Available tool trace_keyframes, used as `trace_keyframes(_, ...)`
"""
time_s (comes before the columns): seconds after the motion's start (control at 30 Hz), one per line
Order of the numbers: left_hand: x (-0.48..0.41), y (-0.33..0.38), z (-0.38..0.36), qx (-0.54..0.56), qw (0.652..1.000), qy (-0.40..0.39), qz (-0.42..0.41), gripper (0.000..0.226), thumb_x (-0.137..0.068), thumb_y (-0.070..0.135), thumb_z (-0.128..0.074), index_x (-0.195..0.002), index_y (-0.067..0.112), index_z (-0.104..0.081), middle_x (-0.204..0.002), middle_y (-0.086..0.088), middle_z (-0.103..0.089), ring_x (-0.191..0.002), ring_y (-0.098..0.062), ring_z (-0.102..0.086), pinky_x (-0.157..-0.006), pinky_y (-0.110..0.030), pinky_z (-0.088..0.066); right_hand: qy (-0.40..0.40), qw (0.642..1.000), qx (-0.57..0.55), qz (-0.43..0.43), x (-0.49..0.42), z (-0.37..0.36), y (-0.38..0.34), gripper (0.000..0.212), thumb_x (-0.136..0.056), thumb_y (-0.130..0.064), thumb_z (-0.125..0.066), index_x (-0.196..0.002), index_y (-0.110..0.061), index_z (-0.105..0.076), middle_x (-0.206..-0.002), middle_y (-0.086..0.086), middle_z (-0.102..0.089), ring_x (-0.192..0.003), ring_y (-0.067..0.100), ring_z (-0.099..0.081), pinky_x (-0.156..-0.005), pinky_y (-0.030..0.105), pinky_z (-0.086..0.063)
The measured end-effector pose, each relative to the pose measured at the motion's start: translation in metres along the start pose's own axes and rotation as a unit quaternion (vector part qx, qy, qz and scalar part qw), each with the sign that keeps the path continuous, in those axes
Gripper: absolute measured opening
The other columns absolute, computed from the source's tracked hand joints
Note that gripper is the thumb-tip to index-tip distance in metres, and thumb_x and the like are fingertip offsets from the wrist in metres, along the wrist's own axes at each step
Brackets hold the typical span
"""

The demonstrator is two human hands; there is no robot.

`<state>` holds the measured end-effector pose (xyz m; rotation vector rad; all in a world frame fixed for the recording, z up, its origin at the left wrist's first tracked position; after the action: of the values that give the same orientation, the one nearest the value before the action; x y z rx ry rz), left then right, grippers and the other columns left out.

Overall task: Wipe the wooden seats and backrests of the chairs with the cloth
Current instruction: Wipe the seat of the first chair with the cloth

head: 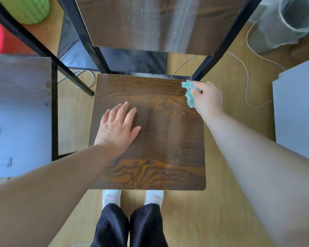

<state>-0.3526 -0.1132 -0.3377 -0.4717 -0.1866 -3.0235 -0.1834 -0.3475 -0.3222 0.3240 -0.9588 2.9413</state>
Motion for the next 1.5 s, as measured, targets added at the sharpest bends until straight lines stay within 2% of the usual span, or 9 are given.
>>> trace_keyframes(0.17,-0.032,0.010,0.002,0.019,1.000,0.011,0.001,0.061,-0.098,0.051,-0.034,-0.149,0.017,-0.031,-0.157,-0.010,-0.026,-0.144,-0.029,-0.022,-0.117,-0.050,-0.022,0.004,0.999,0.035,-0.029,-0.029,-0.012,0.008,0.034,-0.100,-0.017,-0.046,-0.130,-0.022,-0.062,-0.123,0.003,-0.057,-0.105,0.022,-0.058,-0.086,0.032,-0.055)
trace_keyframes(0.27,-0.038,0.014,0.000,0.014,1.000,0.008,-0.006,0.062,-0.098,0.052,-0.032,-0.149,0.018,-0.029,-0.157,-0.009,-0.024,-0.145,-0.028,-0.020,-0.117,-0.048,-0.021,-0.021,0.997,0.073,-0.024,-0.027,-0.018,0.010,0.035,-0.101,-0.019,-0.046,-0.134,-0.023,-0.058,-0.132,0.003,-0.054,-0.114,0.023,-0.053,-0.092,0.030,-0.051)
trace_keyframes(0.43,-0.031,0.016,-0.001,0.013,1.000,-0.006,-0.010,0.062,-0.098,0.053,-0.030,-0.149,0.018,-0.029,-0.157,-0.009,-0.024,-0.144,-0.029,-0.020,-0.116,-0.048,-0.021,-0.065,0.995,0.074,0.008,-0.015,-0.015,0.013,0.031,-0.098,-0.016,-0.051,-0.124,-0.023,-0.065,-0.133,0.000,-0.056,-0.110,0.023,-0.056,-0.083,0.022,-0.047)
trace_keyframes(0.53,-0.016,0.017,-0.002,0.012,1.000,-0.021,-0.005,0.062,-0.098,0.053,-0.028,-0.150,0.019,-0.026,-0.158,-0.009,-0.022,-0.145,-0.029,-0.018,-0.117,-0.048,-0.020,-0.104,0.991,0.076,0.037,0.015,-0.024,0.018,0.029,-0.097,-0.015,-0.051,-0.122,-0.020,-0.066,-0.136,0.001,-0.053,-0.112,0.022,-0.054,-0.087,0.022,-0.045)
trace_keyframes(0.77,0.029,0.022,-0.013,-0.002,0.998,-0.052,-0.030,0.061,-0.099,0.052,-0.030,-0.150,0.019,-0.026,-0.158,-0.009,-0.021,-0.145,-0.028,-0.018,-0.117,-0.048,-0.019,-0.150,0.979,0.093,0.106,0.108,-0.042,0.029,0.029,-0.095,-0.013,-0.055,-0.121,-0.017,-0.067,-0.124,0.004,-0.061,-0.108,0.025,-0.058,-0.093,0.029,-0.045)
trace_keyframes(1.0,0.078,0.026,-0.026,-0.023,0.997,-0.071,-0.034,0.058,-0.100,0.051,-0.028,-0.150,0.021,-0.025,-0.159,-0.007,-0.019,-0.145,-0.029,-0.017,-0.117,-0.047,-0.016,-0.217,0.960,0.087,0.156,0.203,-0.057,0.047,0.027,-0.095,-0.013,-0.057,-0.120,-0.016,-0.067,-0.113,0.002,-0.062,-0.100,0.023,-0.061,-0.087,0.030,-0.051)
trace_keyframes(1.07,0.091,0.027,-0.030,-0.031,0.996,-0.075,-0.038,0.058,-0.100,0.051,-0.028,-0.150,0.021,-0.024,-0.159,-0.007,-0.019,-0.146,-0.028,-0.016,-0.117,-0.047,-0.016,-0.230,0.956,0.082,0.163,0.224,-0.059,0.052,0.026,-0.095,-0.012,-0.057,-0.119,-0.015,-0.067,-0.111,0.003,-0.062,-0.098,0.023,-0.061,-0.084,0.031,-0.053)
trace_keyframes(1.2,0.111,0.031,-0.035,-0.035,0.995,-0.084,-0.044,0.059,-0.100,0.051,-0.027,-0.151,0.021,-0.022,-0.159,-0.007,-0.018,-0.146,-0.028,-0.015,-0.118,-0.047,-0.015,-0.241,0.954,0.078,0.158,0.253,-0.062,0.056,0.027,-0.095,-0.014,-0.056,-0.120,-0.016,-0.067,-0.112,0.002,-0.062,-0.098,0.020,-0.060,-0.082,0.024,-0.047)
trace_keyframes(1.5,0.125,0.051,-0.039,-0.023,0.994,-0.091,-0.056,0.059,-0.099,0.047,-0.030,-0.150,0.018,-0.026,-0.158,-0.009,-0.021,-0.145,-0.028,-0.017,-0.118,-0.047,-0.017,-0.223,0.964,0.030,0.138,0.277,-0.063,0.047,0.028,-0.095,-0.012,-0.057,-0.120,-0.016,-0.067,-0.112,-0.002,-0.063,-0.100,0.016,-0.061,-0.086,0.031,-0.054)
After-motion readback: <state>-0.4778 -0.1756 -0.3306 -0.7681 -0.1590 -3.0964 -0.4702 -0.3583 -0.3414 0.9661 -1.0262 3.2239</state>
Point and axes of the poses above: each hand's wrist, its own x-axis away from the middle knuckle, its own z-axis out of the back of the hand, y = z × x, the point moved 2 cm from there along -x, towards the middle knuckle
